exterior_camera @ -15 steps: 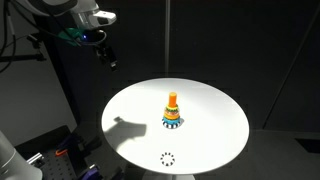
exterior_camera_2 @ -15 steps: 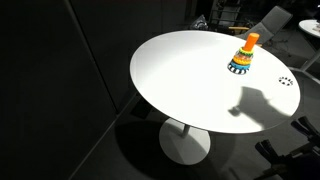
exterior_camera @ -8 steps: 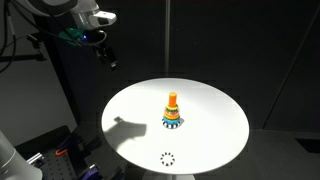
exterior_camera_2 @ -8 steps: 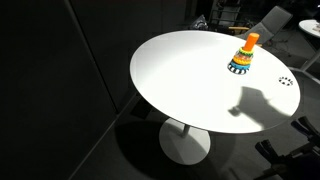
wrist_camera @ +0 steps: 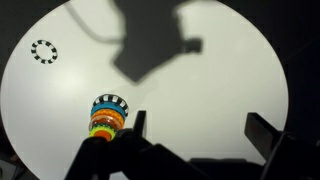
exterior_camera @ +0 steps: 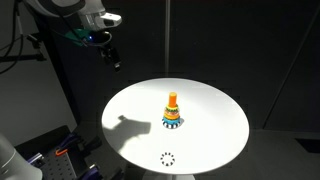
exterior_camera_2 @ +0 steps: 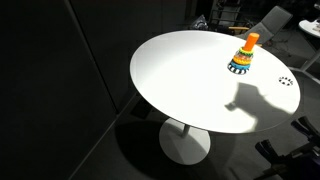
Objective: Pick up the white and black striped ring and place it on the ring stacking rack
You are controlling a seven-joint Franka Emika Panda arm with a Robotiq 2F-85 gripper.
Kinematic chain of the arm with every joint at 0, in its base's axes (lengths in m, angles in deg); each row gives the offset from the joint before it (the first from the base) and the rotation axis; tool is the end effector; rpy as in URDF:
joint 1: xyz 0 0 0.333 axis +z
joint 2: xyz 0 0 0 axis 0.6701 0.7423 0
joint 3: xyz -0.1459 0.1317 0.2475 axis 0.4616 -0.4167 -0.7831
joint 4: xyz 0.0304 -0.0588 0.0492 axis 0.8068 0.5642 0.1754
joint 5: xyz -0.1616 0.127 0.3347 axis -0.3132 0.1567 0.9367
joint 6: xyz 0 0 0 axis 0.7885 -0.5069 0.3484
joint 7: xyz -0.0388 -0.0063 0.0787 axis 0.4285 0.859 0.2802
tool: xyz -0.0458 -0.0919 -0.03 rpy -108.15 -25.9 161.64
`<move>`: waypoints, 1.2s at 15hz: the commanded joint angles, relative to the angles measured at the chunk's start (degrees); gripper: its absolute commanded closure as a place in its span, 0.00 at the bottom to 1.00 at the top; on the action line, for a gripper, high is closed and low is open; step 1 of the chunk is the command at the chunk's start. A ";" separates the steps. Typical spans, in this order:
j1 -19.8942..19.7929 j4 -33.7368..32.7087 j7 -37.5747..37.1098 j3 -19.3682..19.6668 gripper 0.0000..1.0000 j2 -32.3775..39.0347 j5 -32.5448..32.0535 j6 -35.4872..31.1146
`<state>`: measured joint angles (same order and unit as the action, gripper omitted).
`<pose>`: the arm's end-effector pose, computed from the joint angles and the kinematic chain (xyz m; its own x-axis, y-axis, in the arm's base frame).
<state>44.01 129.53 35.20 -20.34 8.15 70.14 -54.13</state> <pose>0.3919 0.0429 0.4461 0.9830 -0.0627 0.1727 -0.0543 -0.9971 -0.0527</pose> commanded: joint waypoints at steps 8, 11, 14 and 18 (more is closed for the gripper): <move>-4.47 -9.41 -0.25 2.86 0.00 13.54 -2.45 3.81; -4.92 -10.86 1.33 4.46 0.00 16.95 -2.85 4.52; -5.37 -11.79 2.95 5.86 0.00 20.21 -3.12 4.64; -6.32 -13.00 5.13 7.76 0.00 24.27 -4.01 3.99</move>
<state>38.55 119.38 38.03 -13.80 29.15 67.21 -51.27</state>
